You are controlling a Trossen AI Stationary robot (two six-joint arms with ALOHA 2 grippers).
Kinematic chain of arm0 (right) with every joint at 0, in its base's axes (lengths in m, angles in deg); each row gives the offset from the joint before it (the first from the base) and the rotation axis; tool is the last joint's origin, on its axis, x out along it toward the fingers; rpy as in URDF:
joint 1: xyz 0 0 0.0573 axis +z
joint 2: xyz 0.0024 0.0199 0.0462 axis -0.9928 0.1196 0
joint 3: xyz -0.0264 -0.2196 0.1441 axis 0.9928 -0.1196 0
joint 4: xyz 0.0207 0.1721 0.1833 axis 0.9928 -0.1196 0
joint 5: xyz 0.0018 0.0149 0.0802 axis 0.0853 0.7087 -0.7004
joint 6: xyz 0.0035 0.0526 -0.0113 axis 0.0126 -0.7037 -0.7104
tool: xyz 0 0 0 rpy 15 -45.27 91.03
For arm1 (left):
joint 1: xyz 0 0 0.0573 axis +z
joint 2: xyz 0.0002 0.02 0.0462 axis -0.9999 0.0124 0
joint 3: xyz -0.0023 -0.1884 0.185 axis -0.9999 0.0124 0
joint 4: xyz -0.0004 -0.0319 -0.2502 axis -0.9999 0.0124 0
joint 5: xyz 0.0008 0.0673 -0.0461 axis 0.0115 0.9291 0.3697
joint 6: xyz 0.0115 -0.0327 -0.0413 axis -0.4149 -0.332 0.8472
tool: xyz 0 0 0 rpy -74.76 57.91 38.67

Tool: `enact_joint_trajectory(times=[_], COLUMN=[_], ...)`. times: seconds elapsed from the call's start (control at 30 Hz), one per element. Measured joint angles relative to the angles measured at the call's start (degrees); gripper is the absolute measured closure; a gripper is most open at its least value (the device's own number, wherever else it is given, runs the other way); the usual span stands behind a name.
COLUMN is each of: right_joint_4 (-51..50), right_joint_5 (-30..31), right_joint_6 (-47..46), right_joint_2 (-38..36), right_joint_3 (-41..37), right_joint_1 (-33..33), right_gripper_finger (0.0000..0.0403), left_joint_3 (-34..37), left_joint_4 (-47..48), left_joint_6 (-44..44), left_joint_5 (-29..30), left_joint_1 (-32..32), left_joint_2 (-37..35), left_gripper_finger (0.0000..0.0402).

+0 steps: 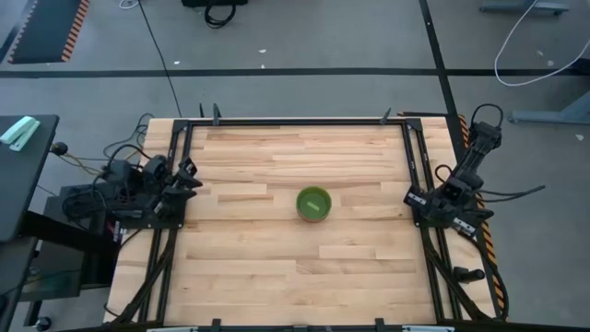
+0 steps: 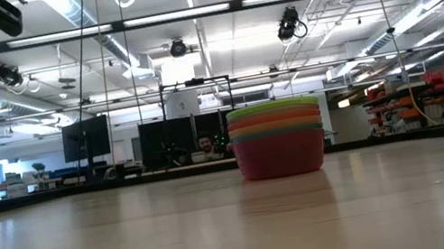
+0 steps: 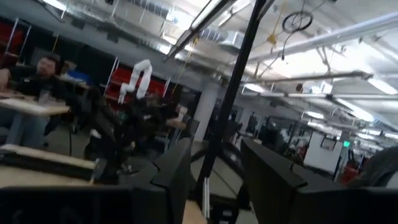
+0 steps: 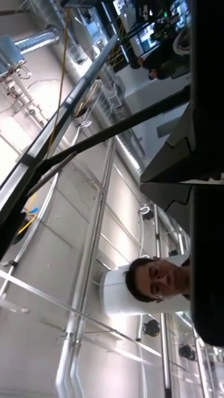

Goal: Nest bowls inside each other
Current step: Return to Home Position

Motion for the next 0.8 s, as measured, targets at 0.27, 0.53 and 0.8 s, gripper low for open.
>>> enact_joint_trajectory(times=[0.27, 0.53, 0.8], right_joint_4=[-5.5, -17.0, -21.2], right_joint_5=[0.0, 2.9, 8.1], right_joint_6=[0.0, -0.2, 1.3], right_joint_2=[0.0, 0.0, -0.2], right_joint_3=[0.0, 0.0, 0.0], right_joint_1=[0.0, -0.3, -5.1], right_gripper_finger=[0.0387, 0.0387, 0.0387], left_joint_3=[0.0, 0.0, 0.0], left_joint_4=[6.7, 8.5, 11.6], left_joint_6=[-1.1, -5.3, -5.2], left_joint_5=[0.4, 1.5, 4.2], left_joint_1=[0.1, 0.1, 0.1], left_joint_2=[0.1, 0.1, 0.1], left_gripper_finger=[0.0262, 0.025, 0.0255])
